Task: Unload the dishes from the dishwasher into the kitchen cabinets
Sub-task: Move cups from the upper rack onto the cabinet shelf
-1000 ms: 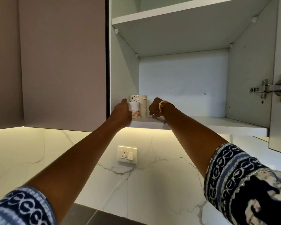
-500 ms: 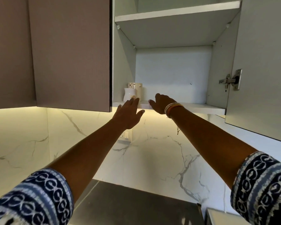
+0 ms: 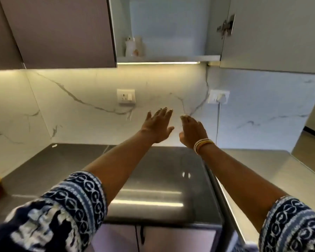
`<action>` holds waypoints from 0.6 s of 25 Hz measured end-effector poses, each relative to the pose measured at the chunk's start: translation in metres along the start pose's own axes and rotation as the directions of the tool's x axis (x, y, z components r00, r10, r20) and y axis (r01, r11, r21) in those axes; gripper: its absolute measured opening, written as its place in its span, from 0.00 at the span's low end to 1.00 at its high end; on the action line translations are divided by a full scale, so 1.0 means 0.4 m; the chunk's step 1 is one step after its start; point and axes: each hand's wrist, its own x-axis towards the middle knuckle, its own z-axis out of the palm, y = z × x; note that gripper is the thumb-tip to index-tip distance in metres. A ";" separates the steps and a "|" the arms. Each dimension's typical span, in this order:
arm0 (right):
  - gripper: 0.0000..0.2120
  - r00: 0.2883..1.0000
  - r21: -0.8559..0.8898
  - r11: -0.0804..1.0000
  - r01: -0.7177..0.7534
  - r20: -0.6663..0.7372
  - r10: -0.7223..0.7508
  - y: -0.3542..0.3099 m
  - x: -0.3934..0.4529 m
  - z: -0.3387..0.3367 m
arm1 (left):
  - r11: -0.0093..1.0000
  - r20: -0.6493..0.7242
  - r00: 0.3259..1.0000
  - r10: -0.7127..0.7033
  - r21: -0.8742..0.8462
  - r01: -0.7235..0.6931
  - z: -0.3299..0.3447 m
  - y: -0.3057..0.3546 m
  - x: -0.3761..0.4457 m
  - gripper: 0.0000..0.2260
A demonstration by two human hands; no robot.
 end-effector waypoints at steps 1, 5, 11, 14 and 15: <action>0.28 0.998 0.014 0.999 -0.041 0.039 0.040 0.007 -0.073 0.028 | 1.000 0.049 0.999 0.023 -0.018 -0.022 0.043 0.033 -0.036 0.32; 0.27 0.969 0.086 0.974 -0.210 0.153 0.196 0.048 -0.364 0.145 | 0.988 0.191 0.972 0.138 -0.101 -0.121 0.239 0.170 -0.189 0.31; 0.19 0.921 0.174 0.912 -0.371 0.193 0.338 0.153 -0.824 0.295 | 0.932 0.323 0.902 0.288 -0.311 -0.186 0.537 0.404 -0.468 0.27; 0.10 0.896 0.198 0.885 -0.421 0.247 0.370 0.236 -1.041 0.337 | 0.880 0.366 0.864 0.346 -0.445 -0.165 0.658 0.552 -0.597 0.18; 0.10 0.881 0.186 0.878 -0.442 0.272 0.386 0.266 -1.107 0.345 | 0.875 0.385 0.854 0.349 -0.460 -0.150 0.695 0.604 -0.637 0.17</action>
